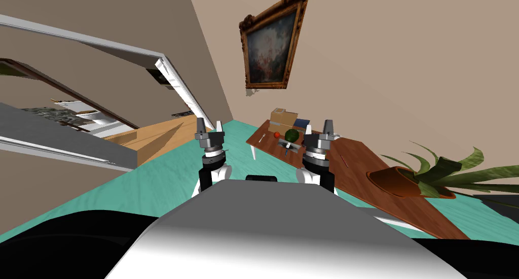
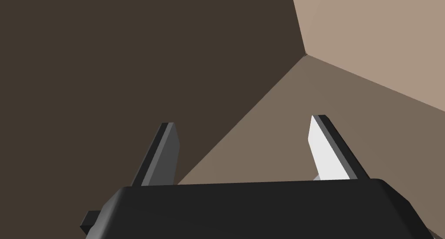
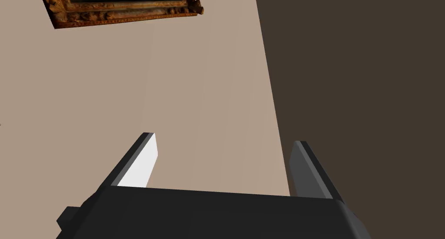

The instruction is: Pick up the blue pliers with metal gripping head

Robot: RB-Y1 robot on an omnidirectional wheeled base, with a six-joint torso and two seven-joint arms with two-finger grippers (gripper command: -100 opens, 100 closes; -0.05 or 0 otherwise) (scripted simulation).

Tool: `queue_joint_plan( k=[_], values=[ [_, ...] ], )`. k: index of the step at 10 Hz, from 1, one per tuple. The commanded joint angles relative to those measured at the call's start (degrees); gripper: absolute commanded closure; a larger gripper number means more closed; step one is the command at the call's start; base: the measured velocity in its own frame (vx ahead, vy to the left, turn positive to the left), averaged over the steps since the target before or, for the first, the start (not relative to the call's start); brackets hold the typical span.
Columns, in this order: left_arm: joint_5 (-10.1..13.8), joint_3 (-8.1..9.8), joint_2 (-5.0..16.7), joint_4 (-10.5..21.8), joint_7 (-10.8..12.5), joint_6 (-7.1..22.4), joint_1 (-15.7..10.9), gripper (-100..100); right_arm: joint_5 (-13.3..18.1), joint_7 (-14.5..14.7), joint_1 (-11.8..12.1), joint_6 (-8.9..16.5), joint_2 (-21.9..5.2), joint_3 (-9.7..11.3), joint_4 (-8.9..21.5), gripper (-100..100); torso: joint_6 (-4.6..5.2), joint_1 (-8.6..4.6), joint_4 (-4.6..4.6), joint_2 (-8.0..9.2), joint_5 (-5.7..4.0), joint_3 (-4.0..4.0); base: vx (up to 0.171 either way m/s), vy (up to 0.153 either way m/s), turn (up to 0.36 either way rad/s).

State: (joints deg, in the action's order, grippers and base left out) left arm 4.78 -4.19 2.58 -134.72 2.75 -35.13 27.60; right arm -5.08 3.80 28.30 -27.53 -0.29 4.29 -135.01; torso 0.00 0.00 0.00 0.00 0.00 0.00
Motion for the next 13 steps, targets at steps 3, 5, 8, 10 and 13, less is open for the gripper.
queue_joint_plan(
  k=[3, 5, 8, 10, 13],
  values=[
    [0.00, 0.00, 0.00, 0.00, 0.00, 0.00, 0.00, 0, 2.58, 0.83, -0.99, 0.99, -3.25, -0.81, 2.98, -100, 0.00, 0.04, -0.01, -0.06, 0.01, -0.04, 0.016, 0.015, -0.021],
    [0.00, 0.00, 0.00, 0.00, 0.00, 0.00, 0.00, 0, 4.69, 1.52, -1.79, 1.79, -4.68, -1.47, 5.36, -100, 0.00, 0.07, -0.02, -0.10, 0.01, -0.06, 0.024, 0.025, -0.027],
    [0.00, 0.00, 0.00, 0.00, 0.00, 0.00, 0.00, 0, 8.77, 2.85, -3.32, 3.33, -6.31, -2.77, 9.89, -100, 0.00, 0.08, -0.03, -0.12, 0.02, -0.07, 0.029, 0.028, -0.035],
    [0.00, 0.00, 0.00, 0.00, 0.00, 0.00, 0.00, 0, 11.99, 3.90, -4.52, 4.54, -7.04, -3.78, 13.45, -100, 0.00, 0.13, -0.04, -0.16, 0.03, -0.09, 0.039, 0.040, -0.043],
    [0.00, 0.00, 0.00, 0.00, 0.00, 0.00, 0.00, 0, 15.52, 5.05, -5.86, 5.88, -7.48, -4.90, 17.43, -100, 0.00, 0.11, -0.03, -0.14, 0.03, -0.09, 0.032, 0.030, -0.026]
  ],
)
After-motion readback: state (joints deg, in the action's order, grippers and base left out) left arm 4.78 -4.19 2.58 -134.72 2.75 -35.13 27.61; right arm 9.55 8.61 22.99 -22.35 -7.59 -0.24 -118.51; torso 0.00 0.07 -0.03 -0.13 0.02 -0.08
